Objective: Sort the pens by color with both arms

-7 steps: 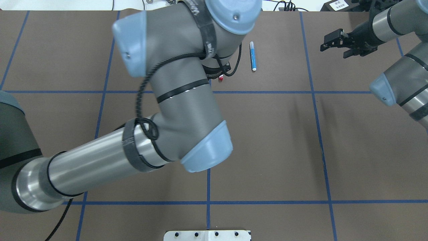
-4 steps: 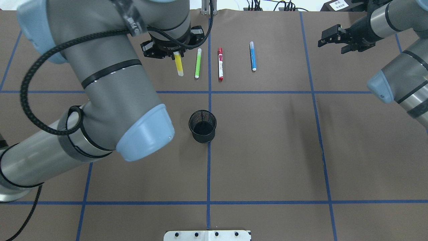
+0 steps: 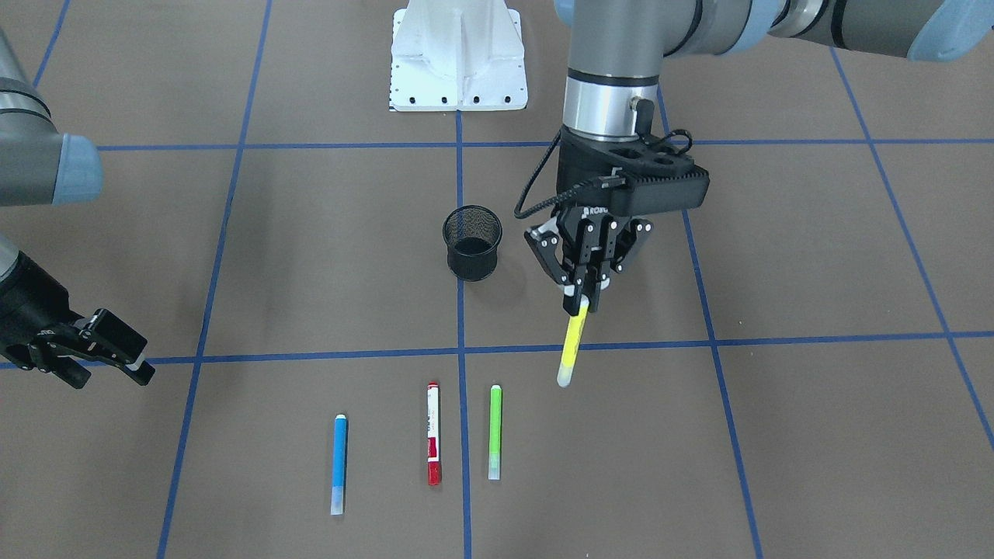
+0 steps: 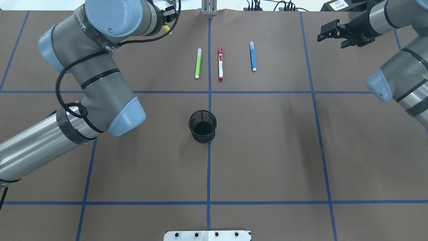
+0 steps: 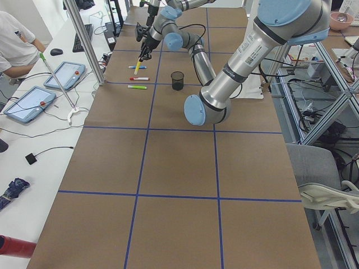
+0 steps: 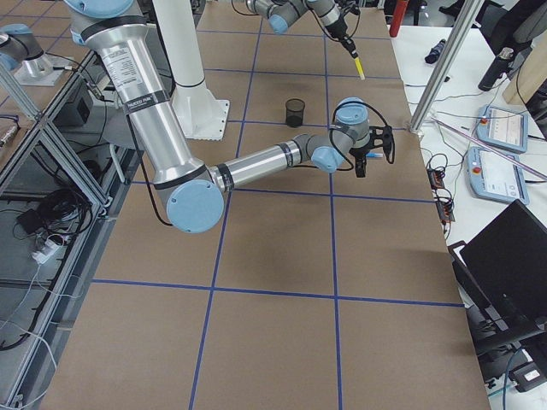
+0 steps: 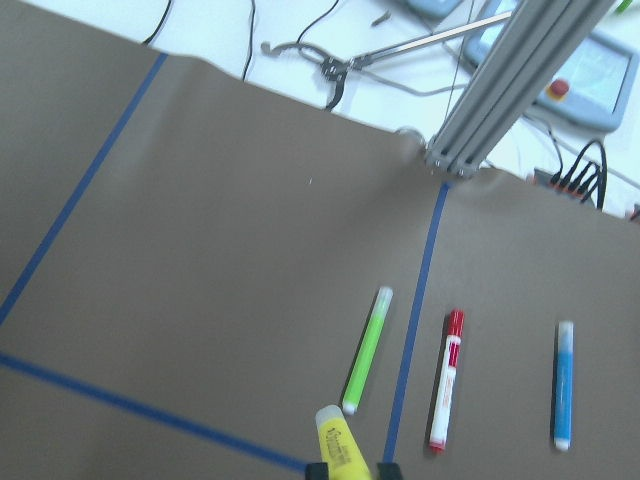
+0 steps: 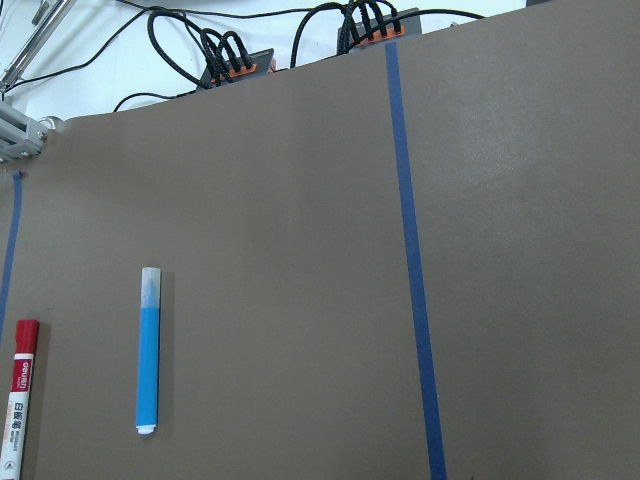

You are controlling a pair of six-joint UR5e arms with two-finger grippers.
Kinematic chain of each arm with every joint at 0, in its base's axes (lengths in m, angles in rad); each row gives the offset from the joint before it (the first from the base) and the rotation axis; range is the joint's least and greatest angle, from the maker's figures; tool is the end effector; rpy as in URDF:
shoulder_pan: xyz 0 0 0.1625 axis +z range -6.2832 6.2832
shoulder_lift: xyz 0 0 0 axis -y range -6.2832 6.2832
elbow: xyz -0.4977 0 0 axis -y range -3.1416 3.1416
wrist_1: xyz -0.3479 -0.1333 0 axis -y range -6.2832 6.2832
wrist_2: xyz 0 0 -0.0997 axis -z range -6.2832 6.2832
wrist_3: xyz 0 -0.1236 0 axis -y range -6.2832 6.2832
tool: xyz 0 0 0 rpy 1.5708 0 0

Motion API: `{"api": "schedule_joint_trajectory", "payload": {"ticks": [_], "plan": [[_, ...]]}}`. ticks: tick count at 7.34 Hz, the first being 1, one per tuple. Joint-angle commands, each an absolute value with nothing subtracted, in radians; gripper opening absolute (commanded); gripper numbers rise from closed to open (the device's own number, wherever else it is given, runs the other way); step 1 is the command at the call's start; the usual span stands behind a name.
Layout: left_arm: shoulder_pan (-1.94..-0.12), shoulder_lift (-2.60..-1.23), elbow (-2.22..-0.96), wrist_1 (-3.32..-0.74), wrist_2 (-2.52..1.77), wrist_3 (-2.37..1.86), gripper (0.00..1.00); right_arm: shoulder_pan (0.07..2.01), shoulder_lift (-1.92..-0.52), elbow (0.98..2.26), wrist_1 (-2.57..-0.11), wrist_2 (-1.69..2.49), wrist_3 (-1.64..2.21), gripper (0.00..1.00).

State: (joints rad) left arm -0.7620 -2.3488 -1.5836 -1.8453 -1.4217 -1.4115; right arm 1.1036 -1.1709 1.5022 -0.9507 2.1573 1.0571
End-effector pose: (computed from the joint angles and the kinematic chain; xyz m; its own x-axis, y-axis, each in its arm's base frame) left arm 0.4373 -0.6269 0.2416 0.4691 -0.2308 -0.8525 0.7113 0.6708 0.2098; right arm -0.2413 -0.6225 0.4864 0.4934 0.0694 0.8670 -0.3424 0.9318 0.1203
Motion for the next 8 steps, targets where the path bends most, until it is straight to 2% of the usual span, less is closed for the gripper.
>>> {"api": "schedule_joint_trajectory", "payload": {"ticks": [1, 2, 7, 8], "plan": [[-0.758, -2.339, -1.308, -2.195, -1.236, -1.417, 0.00, 1.097, -1.170, 1.503, -0.951, 2.131, 1.060, 1.00], [-0.714, -2.345, -1.172, -2.374, -1.133, -1.417, 0.00, 1.086, -1.170, 1.503, -0.950, 2.120, 1.060, 1.00], [-0.615, -2.332, -1.123, -2.428, -1.043, -1.419, 0.00, 1.077, -1.170, 1.505, -0.950, 2.098, 1.060, 1.00], [-0.615, -2.332, -1.123, -2.428, -1.043, -1.417, 0.03, 1.077, -1.172, 1.505, -0.950, 2.098, 1.060, 1.00]]}}
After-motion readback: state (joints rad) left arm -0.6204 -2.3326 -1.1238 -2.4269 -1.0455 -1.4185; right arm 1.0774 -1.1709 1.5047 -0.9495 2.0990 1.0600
